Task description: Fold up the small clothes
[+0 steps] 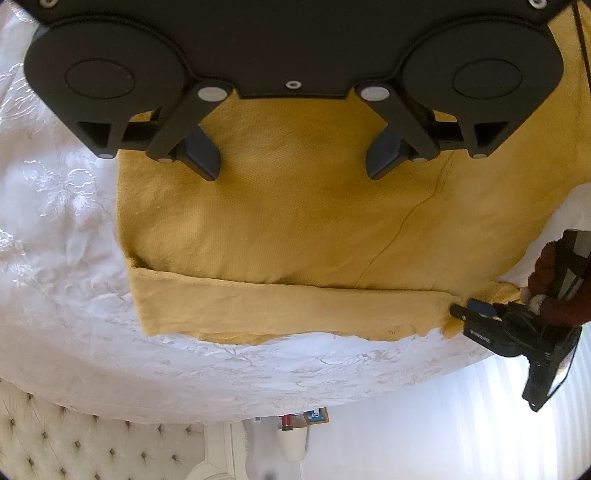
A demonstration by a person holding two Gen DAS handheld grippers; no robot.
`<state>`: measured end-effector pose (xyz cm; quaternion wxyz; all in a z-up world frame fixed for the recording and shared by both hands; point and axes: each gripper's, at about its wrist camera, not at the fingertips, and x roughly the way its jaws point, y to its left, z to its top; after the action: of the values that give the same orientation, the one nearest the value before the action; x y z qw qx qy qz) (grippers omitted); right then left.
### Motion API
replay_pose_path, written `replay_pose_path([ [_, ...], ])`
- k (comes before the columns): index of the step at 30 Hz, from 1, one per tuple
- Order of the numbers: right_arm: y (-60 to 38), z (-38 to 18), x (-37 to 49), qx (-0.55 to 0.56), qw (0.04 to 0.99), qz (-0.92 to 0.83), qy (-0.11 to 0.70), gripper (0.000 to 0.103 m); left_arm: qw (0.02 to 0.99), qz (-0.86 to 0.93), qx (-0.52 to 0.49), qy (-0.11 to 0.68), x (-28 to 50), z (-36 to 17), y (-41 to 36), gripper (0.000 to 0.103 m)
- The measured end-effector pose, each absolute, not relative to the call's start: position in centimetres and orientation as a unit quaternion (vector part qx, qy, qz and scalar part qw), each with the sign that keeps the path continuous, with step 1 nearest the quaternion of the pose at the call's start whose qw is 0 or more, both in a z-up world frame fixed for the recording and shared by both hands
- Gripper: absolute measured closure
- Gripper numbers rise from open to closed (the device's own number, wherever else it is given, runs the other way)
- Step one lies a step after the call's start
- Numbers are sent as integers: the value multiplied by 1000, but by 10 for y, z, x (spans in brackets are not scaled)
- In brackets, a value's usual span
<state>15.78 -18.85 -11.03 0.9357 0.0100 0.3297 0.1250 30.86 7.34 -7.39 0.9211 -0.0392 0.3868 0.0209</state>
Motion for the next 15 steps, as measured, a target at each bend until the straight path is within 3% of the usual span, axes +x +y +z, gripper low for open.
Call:
replay_pose_path([
  [4, -189, -111, 158, 12, 936, 126, 330, 15, 922, 22, -27, 386, 310, -79, 66, 74],
  [6, -189, -111, 158, 11, 936, 126, 330, 15, 927, 9, -29, 374, 306, -77, 63, 89],
  [8, -189, -111, 158, 11, 936, 126, 330, 14, 934, -5, -20, 357, 298, -73, 58, 94],
  [15, -186, -113, 157, 7, 935, 128, 329, 11, 931, 4, -47, 362, 283, -72, 70, 97],
])
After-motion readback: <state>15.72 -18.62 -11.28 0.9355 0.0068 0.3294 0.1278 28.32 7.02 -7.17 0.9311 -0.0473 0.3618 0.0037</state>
